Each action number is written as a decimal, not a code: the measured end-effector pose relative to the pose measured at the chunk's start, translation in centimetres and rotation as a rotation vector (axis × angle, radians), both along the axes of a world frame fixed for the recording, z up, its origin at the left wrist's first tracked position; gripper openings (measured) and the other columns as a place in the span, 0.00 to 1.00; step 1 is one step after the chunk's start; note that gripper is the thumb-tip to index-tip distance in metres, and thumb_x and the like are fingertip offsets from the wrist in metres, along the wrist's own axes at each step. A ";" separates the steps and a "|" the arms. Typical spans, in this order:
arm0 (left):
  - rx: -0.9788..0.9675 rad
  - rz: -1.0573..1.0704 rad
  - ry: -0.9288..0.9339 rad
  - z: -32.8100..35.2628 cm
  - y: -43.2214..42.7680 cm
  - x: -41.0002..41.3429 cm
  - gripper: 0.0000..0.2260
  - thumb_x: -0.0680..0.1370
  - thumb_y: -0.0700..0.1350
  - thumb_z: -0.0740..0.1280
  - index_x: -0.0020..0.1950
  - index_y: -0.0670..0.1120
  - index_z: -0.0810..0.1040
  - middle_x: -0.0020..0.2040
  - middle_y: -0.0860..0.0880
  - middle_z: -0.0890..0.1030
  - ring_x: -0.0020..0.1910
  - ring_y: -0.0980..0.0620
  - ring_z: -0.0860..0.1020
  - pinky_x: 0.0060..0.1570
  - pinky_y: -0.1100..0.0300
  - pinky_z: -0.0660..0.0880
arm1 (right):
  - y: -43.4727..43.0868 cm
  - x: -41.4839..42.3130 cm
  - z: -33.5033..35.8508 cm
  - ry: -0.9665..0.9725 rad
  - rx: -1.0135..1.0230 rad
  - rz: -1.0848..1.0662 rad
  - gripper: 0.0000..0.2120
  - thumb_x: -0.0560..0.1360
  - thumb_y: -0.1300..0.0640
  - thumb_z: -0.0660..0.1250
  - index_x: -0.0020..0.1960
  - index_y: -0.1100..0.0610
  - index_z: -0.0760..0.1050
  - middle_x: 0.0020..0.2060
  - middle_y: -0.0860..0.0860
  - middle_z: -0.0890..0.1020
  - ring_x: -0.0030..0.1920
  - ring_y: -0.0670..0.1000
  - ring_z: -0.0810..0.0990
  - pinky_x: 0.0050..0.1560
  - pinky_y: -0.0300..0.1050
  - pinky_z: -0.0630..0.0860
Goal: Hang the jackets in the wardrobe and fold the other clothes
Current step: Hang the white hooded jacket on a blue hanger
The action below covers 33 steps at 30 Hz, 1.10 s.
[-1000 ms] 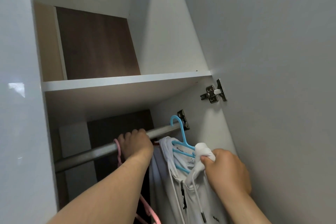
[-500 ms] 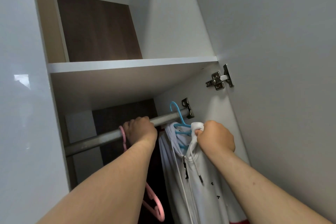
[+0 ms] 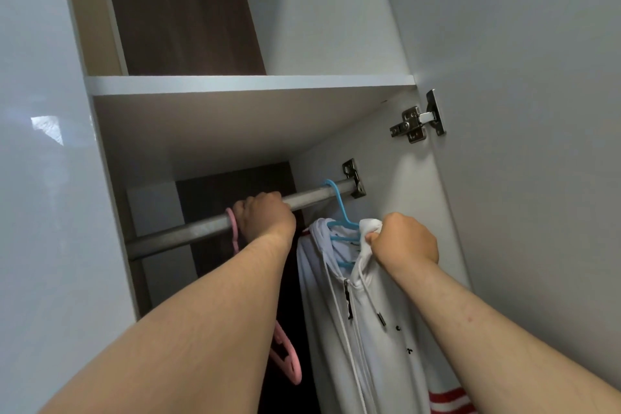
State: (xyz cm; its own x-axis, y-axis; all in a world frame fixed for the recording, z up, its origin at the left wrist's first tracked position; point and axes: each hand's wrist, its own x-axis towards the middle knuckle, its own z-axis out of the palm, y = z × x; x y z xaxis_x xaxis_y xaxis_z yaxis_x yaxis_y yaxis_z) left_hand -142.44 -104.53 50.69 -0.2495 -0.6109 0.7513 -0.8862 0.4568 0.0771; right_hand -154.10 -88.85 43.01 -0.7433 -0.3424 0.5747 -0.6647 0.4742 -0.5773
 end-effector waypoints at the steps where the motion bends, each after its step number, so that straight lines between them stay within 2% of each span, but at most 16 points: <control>1: 0.000 -0.002 -0.006 0.0 -0.1 0.0 0.07 0.79 0.49 0.63 0.54 0.52 0.79 0.33 0.50 0.63 0.47 0.45 0.72 0.53 0.49 0.65 | 0.0 0.0 0.0 -0.008 0.012 0.002 0.11 0.77 0.48 0.66 0.50 0.56 0.77 0.50 0.55 0.83 0.50 0.59 0.81 0.41 0.43 0.67; 3: -0.013 -0.003 0.001 0.1 0.0 0.0 0.08 0.79 0.49 0.63 0.54 0.52 0.79 0.33 0.50 0.63 0.45 0.46 0.71 0.49 0.51 0.62 | 0.0 0.0 -0.2 -0.024 0.034 0.016 0.09 0.77 0.48 0.65 0.48 0.54 0.75 0.50 0.55 0.83 0.49 0.58 0.80 0.41 0.43 0.67; 5: -0.023 0.000 0.009 0.0 0.2 0.1 0.07 0.79 0.49 0.63 0.54 0.52 0.79 0.34 0.50 0.64 0.45 0.46 0.70 0.51 0.50 0.63 | 0.1 0.1 -0.5 -0.026 0.054 0.040 0.09 0.77 0.48 0.65 0.46 0.53 0.71 0.50 0.54 0.82 0.47 0.57 0.79 0.40 0.43 0.67; 7: -0.027 -0.013 0.027 -0.3 0.3 0.1 0.07 0.79 0.49 0.63 0.55 0.52 0.79 0.38 0.50 0.71 0.51 0.45 0.72 0.60 0.48 0.62 | 0.3 0.5 -1.0 0.000 0.065 0.057 0.13 0.77 0.45 0.67 0.50 0.54 0.71 0.51 0.54 0.81 0.50 0.57 0.79 0.41 0.44 0.68; 10: -0.041 -0.031 -0.012 -0.5 0.4 0.2 0.09 0.78 0.46 0.65 0.58 0.49 0.77 0.52 0.48 0.79 0.61 0.44 0.73 0.73 0.45 0.53 | 1.1 1.4 -2.2 0.056 0.034 0.068 0.18 0.76 0.43 0.68 0.56 0.54 0.71 0.53 0.54 0.79 0.53 0.58 0.77 0.47 0.48 0.71; 12: -0.050 -0.006 -0.077 -0.4 0.5 0.2 0.14 0.77 0.45 0.66 0.62 0.48 0.75 0.59 0.46 0.77 0.64 0.44 0.70 0.74 0.46 0.54 | 1.8 2.1 -2.8 0.054 -0.026 0.091 0.19 0.76 0.43 0.68 0.60 0.54 0.71 0.54 0.54 0.79 0.54 0.58 0.77 0.52 0.49 0.72; 14: -0.040 -0.001 -0.090 -0.9 0.8 0.1 0.20 0.79 0.47 0.63 0.70 0.46 0.70 0.68 0.45 0.72 0.70 0.43 0.65 0.73 0.46 0.55 | 2.5 2.9 -3.3 0.048 -0.105 0.127 0.20 0.77 0.45 0.66 0.65 0.54 0.71 0.58 0.53 0.78 0.58 0.57 0.76 0.57 0.50 0.72; 17: 0.059 -0.102 0.029 -2.7 2.7 0.1 0.26 0.80 0.53 0.61 0.76 0.45 0.64 0.76 0.43 0.63 0.76 0.42 0.59 0.75 0.45 0.56 | 4.5 4.6 -3.8 0.070 -0.248 0.194 0.16 0.78 0.50 0.66 0.64 0.53 0.73 0.59 0.50 0.79 0.59 0.55 0.76 0.58 0.49 0.70; 19: 0.135 -0.206 0.132 -4.2 4.6 0.3 0.27 0.79 0.56 0.63 0.75 0.45 0.64 0.76 0.42 0.64 0.77 0.42 0.58 0.74 0.44 0.57 | 6.0 5.6 -4.1 0.077 -0.300 0.220 0.12 0.78 0.52 0.66 0.60 0.51 0.74 0.54 0.47 0.80 0.56 0.54 0.77 0.54 0.48 0.71; 21: 0.181 -0.321 0.255 -5.0 7.2 1.0 0.26 0.78 0.57 0.64 0.72 0.46 0.67 0.72 0.42 0.69 0.74 0.41 0.63 0.72 0.42 0.64 | 7.7 6.7 -4.5 0.068 -0.331 0.228 0.05 0.78 0.52 0.65 0.53 0.49 0.73 0.47 0.45 0.78 0.50 0.53 0.78 0.47 0.47 0.70; 23: 0.231 -0.446 0.346 -5.4 10.3 2.6 0.24 0.77 0.57 0.65 0.70 0.47 0.69 0.68 0.44 0.73 0.69 0.44 0.70 0.67 0.45 0.71 | 9.5 7.9 -4.8 0.062 -0.352 0.236 0.03 0.77 0.52 0.64 0.49 0.47 0.70 0.42 0.42 0.75 0.47 0.52 0.77 0.43 0.45 0.67; 26: 0.225 -0.606 0.315 -6.4 15.4 6.9 0.25 0.78 0.55 0.66 0.73 0.50 0.67 0.67 0.50 0.74 0.66 0.51 0.73 0.57 0.60 0.70 | 12.2 9.8 -5.5 0.092 -0.328 0.230 0.08 0.77 0.52 0.66 0.56 0.52 0.76 0.48 0.48 0.80 0.51 0.54 0.79 0.46 0.45 0.70; 28: 0.156 -0.684 0.310 -7.9 18.9 11.2 0.23 0.77 0.56 0.66 0.71 0.56 0.67 0.62 0.64 0.74 0.60 0.64 0.72 0.50 0.70 0.65 | 14.1 11.4 -6.3 0.121 -0.317 0.258 0.12 0.76 0.54 0.69 0.58 0.55 0.77 0.52 0.50 0.82 0.52 0.56 0.79 0.47 0.46 0.73; 30: 0.138 -0.734 0.313 -9.6 21.9 15.5 0.24 0.76 0.59 0.66 0.70 0.63 0.65 0.56 0.76 0.68 0.56 0.75 0.67 0.53 0.71 0.63 | 15.7 13.2 -7.3 0.121 -0.337 0.322 0.12 0.76 0.54 0.70 0.59 0.53 0.78 0.52 0.48 0.82 0.52 0.54 0.80 0.44 0.37 0.70; 31: 0.138 -0.726 0.314 -10.7 23.2 17.6 0.24 0.75 0.60 0.66 0.70 0.65 0.65 0.55 0.77 0.66 0.57 0.74 0.66 0.56 0.70 0.64 | 16.3 14.2 -7.9 0.118 -0.334 0.357 0.14 0.76 0.53 0.70 0.61 0.51 0.78 0.54 0.46 0.82 0.55 0.51 0.79 0.47 0.34 0.69; 33: 0.144 -0.654 0.304 -13.1 25.3 21.9 0.23 0.74 0.61 0.65 0.69 0.67 0.66 0.55 0.78 0.64 0.59 0.70 0.66 0.57 0.69 0.64 | 17.1 16.4 -9.1 0.109 -0.287 0.446 0.20 0.77 0.50 0.69 0.69 0.47 0.74 0.63 0.42 0.78 0.63 0.46 0.75 0.58 0.34 0.67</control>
State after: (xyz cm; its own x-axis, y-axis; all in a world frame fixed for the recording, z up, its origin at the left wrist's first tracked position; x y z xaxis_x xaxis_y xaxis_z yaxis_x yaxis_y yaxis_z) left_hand -120.56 -79.25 37.63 -0.3901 -0.5068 0.7688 -0.3663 0.8514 0.3754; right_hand -137.71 -71.74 33.90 -0.4931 -0.4287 0.7570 -0.8285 -0.0340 -0.5589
